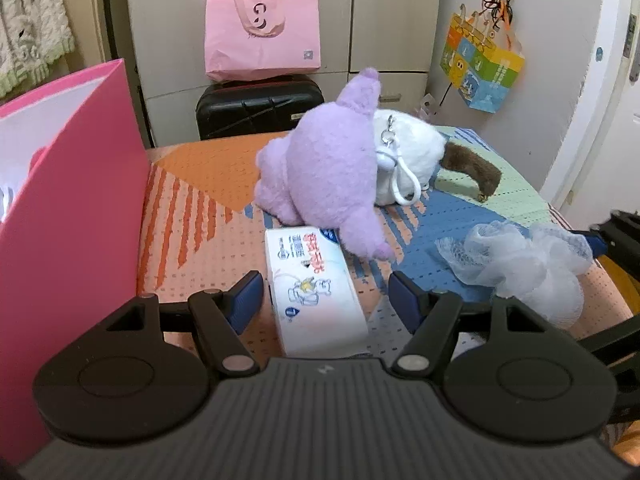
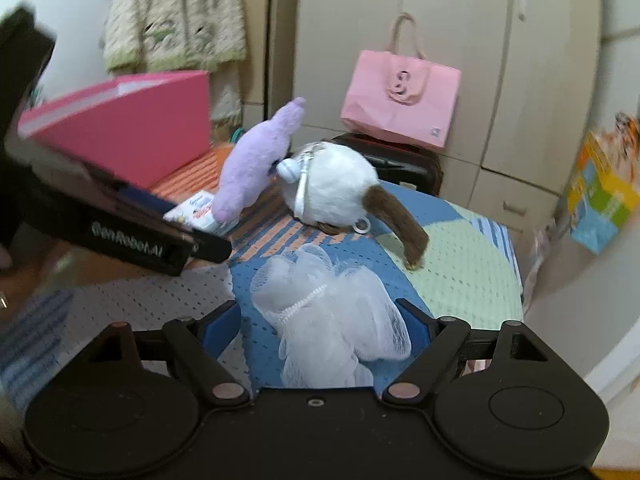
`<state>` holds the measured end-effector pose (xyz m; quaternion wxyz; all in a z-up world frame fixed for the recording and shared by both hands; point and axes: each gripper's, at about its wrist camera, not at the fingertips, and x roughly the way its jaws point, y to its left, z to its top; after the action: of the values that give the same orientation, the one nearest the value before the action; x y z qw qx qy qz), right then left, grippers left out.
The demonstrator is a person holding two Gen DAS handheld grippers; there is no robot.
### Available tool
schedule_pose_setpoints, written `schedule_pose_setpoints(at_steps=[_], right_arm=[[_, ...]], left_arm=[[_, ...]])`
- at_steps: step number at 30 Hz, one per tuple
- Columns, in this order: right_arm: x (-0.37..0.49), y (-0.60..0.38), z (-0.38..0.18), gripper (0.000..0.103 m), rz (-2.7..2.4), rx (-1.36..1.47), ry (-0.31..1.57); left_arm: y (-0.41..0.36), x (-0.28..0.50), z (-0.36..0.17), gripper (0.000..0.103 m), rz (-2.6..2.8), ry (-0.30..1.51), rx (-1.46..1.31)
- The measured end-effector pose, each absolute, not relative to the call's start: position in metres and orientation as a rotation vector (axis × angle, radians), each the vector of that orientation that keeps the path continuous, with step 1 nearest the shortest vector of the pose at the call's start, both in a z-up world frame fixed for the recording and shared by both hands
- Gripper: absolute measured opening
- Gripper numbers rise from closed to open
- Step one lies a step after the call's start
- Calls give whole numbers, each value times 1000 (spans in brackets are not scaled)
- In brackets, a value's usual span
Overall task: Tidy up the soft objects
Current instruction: 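Move both tools back toward the white wipe pack and mesh bath puff, then grasp the white wipe pack with the left tool while the right tool grasps the mesh puff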
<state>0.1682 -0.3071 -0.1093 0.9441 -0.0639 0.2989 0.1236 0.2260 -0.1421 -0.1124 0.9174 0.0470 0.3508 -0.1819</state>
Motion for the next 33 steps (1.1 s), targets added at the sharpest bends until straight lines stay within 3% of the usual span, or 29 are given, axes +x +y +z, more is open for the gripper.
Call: schedule_pose_setpoints(at_steps=[1, 2, 3, 5, 9, 33], right_arm=[[167, -309, -110, 75, 247, -103, 617], [166, -310, -110, 53, 248, -88, 633], [165, -311, -111, 48, 250, -74, 639], [161, -311, -112, 41, 257, -46, 636], [154, -306, -116, 40, 255, -24, 621], [110, -286, -111, 40, 215, 1, 620]], left_arm=[[-142, 225, -113, 66, -371, 712, 101], [-143, 224, -115, 59, -373, 711, 106], [-143, 223, -116, 51, -370, 719, 114], [-145, 218, -115, 45, -358, 705, 137], [-141, 215, -114, 40, -351, 708, 109], [-102, 160, -97, 40, -429, 720, -18]])
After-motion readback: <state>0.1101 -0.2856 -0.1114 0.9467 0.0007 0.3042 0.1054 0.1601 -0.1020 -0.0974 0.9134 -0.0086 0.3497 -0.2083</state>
